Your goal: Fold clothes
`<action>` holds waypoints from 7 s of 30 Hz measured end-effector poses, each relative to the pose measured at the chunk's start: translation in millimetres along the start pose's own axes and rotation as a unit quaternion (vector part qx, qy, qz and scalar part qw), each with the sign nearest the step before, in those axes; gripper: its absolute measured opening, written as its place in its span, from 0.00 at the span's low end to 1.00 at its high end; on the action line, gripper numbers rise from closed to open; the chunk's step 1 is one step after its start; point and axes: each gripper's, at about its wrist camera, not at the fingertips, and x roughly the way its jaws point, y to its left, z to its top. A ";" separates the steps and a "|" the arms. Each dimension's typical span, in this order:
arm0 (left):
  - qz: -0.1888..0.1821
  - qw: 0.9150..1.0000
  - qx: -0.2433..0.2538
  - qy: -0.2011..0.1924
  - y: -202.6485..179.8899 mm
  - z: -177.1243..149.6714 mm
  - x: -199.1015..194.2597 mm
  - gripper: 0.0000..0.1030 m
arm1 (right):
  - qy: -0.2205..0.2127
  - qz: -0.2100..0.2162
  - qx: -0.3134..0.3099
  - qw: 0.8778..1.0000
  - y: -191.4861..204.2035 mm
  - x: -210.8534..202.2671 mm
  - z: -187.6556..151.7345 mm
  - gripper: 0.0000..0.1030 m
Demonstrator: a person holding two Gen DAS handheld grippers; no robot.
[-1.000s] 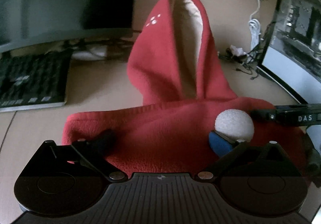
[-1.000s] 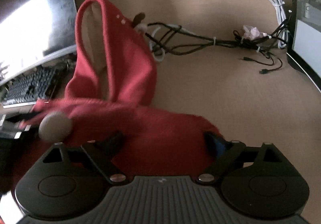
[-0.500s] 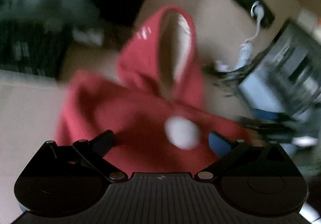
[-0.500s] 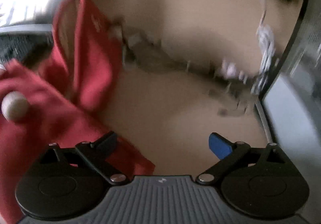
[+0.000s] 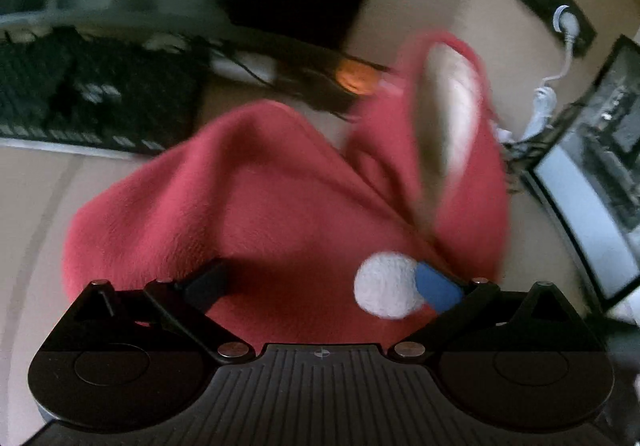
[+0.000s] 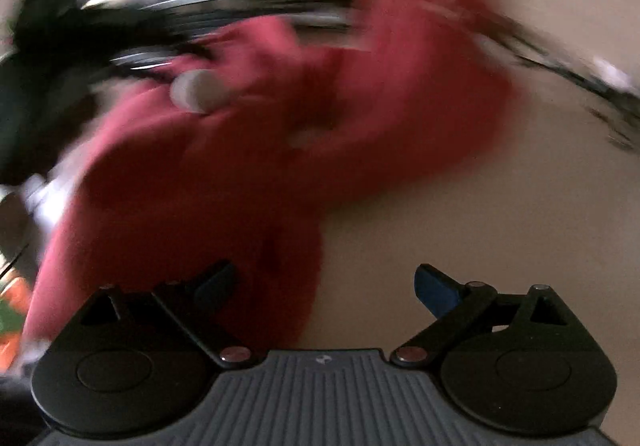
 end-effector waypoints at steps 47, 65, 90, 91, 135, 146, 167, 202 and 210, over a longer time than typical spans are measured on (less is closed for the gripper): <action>-0.170 0.841 0.496 -0.134 -286.1 -78.2 -21.9 0.99 | -0.195 -0.248 0.024 0.949 -98.7 -184.5 8.6 0.92; -0.174 0.843 0.508 -0.030 -368.6 -81.5 56.4 0.23 | -0.212 -0.001 0.206 0.955 -169.3 -198.9 -89.4 0.96; 0.010 0.990 0.093 -0.106 -175.3 -46.0 -88.1 0.33 | -0.106 0.230 0.038 0.967 -29.2 -11.5 84.9 0.71; 0.020 0.992 0.069 -0.100 -161.5 -54.4 -88.3 0.34 | -0.095 0.227 0.011 0.969 -12.7 -3.8 87.0 0.71; -0.009 0.999 0.034 -0.019 -61.3 -87.0 -54.9 0.91 | -0.008 0.018 0.036 0.999 -19.0 8.2 23.4 1.00; -0.064 0.997 -0.016 -0.041 -35.7 -67.4 -69.7 0.91 | -0.041 0.139 0.139 0.980 -41.0 -8.3 25.2 1.00; -0.083 0.995 -0.033 -0.044 -51.2 -41.4 -60.6 0.92 | -0.092 0.205 0.120 0.967 -31.5 -25.8 42.9 0.98; -0.079 0.996 -0.040 -0.006 -54.3 -92.4 -41.4 0.93 | -0.132 0.056 0.058 0.988 -5.1 -44.7 57.3 0.84; -0.135 0.990 0.020 0.035 -88.3 -90.5 -41.7 0.94 | -0.121 0.036 0.129 0.984 -30.2 -53.5 36.8 0.84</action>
